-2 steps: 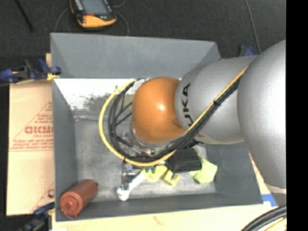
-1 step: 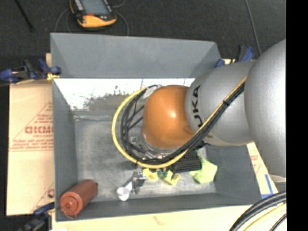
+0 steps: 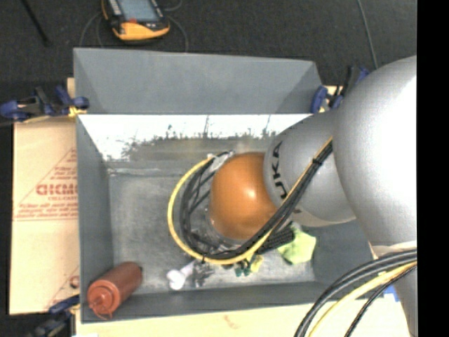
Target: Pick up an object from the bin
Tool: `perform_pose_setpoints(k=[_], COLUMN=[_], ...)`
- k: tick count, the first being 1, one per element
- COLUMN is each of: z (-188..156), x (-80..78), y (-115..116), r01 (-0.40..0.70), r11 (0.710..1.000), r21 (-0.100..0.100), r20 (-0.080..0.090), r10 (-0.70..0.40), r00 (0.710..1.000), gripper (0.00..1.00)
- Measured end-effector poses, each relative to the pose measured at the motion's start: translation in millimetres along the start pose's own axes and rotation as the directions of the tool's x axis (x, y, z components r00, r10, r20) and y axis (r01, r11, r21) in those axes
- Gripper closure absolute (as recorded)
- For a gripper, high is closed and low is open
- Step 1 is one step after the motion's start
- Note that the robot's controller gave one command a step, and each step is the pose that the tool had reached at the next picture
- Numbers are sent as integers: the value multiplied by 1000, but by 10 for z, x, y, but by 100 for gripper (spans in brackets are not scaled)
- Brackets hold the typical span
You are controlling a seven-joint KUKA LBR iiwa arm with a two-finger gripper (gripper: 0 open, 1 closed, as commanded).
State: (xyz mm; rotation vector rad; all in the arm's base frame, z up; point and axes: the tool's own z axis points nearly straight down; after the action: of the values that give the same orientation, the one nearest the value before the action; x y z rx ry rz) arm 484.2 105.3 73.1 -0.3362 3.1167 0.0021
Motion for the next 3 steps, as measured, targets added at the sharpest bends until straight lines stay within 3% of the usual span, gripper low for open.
perform_pose_setpoints(k=[1,2,3], z=[0,-1034,-1034], x=[0,-18,-17], y=[0,71,74], r01=[-1,-11,-13], r11=[1000,1000,1000], r21=[0,0,-1], r20=[0,-5,-5], r10=[1,11,13], r00=[1000,1000,1000], gripper=[100,100,100])
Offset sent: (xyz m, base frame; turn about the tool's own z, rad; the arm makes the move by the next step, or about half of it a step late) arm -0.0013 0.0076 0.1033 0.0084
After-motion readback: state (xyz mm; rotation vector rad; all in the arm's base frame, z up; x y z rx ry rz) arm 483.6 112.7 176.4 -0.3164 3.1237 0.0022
